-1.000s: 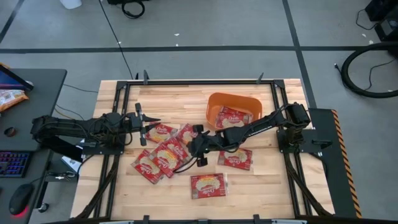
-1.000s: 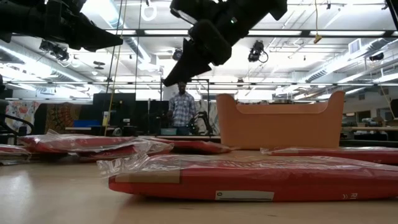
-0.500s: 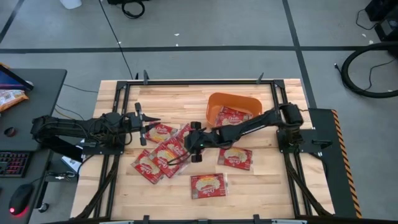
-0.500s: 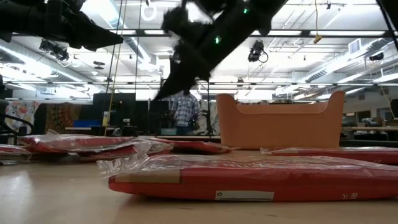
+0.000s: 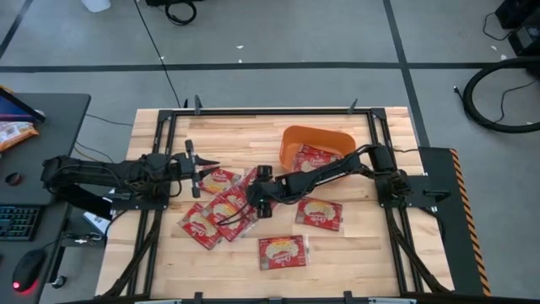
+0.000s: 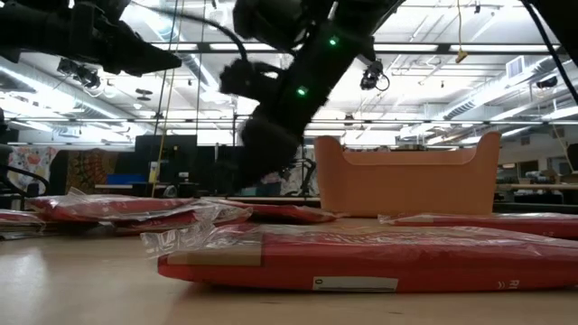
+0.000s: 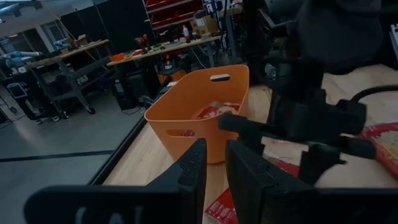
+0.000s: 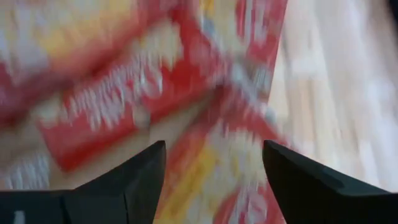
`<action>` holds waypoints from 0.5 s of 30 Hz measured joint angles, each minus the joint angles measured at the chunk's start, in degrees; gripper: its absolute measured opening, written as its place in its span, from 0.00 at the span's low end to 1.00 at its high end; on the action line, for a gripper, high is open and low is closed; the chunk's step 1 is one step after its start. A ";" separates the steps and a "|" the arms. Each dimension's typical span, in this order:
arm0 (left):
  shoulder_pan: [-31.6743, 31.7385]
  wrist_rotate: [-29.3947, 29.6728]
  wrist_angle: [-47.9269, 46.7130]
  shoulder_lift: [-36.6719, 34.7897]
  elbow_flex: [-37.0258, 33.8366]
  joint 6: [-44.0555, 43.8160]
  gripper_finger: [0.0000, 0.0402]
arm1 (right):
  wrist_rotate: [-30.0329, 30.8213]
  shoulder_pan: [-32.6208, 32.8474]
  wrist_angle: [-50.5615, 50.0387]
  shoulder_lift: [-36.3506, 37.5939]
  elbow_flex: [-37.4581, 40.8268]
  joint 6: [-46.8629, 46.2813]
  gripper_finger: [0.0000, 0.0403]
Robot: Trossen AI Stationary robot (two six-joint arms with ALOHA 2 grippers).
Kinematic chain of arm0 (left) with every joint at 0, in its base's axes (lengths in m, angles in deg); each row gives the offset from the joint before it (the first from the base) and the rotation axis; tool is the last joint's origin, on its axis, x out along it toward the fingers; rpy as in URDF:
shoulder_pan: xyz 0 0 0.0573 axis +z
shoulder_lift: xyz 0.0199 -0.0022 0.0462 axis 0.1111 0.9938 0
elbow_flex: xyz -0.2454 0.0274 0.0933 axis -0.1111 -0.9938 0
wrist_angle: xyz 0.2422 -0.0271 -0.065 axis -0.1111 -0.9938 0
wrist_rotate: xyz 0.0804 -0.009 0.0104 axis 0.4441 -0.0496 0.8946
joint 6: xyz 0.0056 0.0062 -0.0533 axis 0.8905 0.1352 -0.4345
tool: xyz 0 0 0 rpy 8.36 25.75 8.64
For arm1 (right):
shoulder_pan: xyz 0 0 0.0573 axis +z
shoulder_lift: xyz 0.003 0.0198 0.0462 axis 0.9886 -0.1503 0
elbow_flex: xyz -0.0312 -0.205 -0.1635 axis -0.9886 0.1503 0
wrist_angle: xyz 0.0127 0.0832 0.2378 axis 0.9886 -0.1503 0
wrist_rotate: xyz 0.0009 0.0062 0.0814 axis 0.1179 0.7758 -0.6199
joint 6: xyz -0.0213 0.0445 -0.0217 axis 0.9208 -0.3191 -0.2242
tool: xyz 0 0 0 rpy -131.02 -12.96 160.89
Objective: Sort popcorn bags into baskets
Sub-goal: Put the popcorn bag into the orange bin
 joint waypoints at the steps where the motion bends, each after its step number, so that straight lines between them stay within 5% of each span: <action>1: -0.01 0.00 0.25 0.28 0.00 -0.01 0.16 | -0.11 -0.24 -1.74 0.06 0.03 -1.15 0.67; 15: 0.10 -0.01 0.47 0.42 -0.02 -0.01 0.16 | -9.20 -4.25 -17.03 2.08 0.04 -9.94 0.64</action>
